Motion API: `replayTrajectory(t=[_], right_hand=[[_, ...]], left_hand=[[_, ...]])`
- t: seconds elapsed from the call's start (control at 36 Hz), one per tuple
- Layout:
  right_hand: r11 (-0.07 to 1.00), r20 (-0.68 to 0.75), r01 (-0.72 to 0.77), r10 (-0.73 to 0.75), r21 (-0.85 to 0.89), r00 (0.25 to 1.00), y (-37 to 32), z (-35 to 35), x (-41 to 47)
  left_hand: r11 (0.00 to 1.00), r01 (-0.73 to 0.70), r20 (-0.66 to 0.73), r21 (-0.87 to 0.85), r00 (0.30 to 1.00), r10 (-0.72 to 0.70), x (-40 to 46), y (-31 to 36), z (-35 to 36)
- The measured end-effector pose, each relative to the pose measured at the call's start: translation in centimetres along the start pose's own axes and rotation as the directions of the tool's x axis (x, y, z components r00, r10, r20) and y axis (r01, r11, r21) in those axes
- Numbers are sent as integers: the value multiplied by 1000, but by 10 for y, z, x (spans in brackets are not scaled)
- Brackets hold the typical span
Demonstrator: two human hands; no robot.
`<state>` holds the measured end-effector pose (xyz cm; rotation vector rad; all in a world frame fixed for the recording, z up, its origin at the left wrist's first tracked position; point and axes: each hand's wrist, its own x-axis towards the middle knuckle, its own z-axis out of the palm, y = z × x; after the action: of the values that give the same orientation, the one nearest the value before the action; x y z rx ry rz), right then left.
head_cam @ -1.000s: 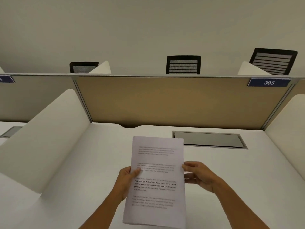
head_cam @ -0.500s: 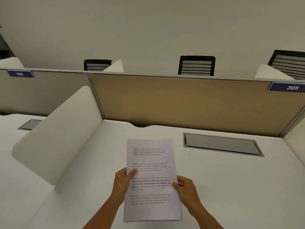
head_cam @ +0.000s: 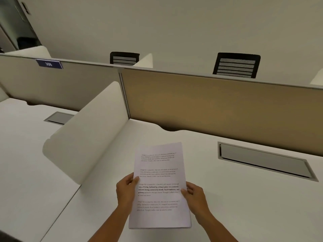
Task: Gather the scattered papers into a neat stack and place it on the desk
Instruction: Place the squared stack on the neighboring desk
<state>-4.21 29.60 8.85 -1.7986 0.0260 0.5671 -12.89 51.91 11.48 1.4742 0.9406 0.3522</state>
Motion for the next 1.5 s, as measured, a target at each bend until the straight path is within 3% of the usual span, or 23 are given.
replayTrajectory(t=[0.25, 0.72, 1.03, 1.5], right_hand=[[1000, -33, -5, 6, 30, 999, -16, 41, 29], [995, -20, -80, 81, 56, 997, -45, 100, 107], [995, -137, -95, 98, 29, 986, -58, 147, 156], [979, -241, -191, 169, -72, 956, -38, 196, 216]], left_hand=[[1000, -8, -22, 25, 1000, 9, 44, 1, -17], [997, 23, 60, 80, 998, -28, 140, 4, -42], [999, 30, -129, -11, 991, -31, 183, 2, -26], [984, 34, -50, 178, 998, -25, 278, -17, -13]])
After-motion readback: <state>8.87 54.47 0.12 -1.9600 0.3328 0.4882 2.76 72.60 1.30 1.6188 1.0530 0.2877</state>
